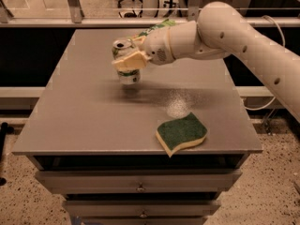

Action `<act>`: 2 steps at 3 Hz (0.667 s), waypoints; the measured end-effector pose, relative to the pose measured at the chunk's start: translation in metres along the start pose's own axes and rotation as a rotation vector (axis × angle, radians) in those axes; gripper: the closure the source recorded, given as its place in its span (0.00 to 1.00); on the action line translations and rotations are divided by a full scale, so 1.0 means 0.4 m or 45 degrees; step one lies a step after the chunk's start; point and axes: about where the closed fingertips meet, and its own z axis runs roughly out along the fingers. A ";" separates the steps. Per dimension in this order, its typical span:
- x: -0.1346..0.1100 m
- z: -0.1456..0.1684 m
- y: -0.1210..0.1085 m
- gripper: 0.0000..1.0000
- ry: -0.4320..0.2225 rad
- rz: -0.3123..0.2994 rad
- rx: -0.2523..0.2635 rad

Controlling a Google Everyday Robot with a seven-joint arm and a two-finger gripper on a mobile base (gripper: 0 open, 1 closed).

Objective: Move 7up can near sponge

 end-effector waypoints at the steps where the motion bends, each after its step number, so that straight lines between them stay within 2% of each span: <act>1: 0.118 -0.168 -0.057 1.00 0.001 0.069 0.092; 2: 0.165 -0.329 -0.086 1.00 -0.046 0.115 0.214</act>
Offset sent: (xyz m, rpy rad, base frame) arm 0.0040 -0.2106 -0.0184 0.0686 0.0205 -0.2724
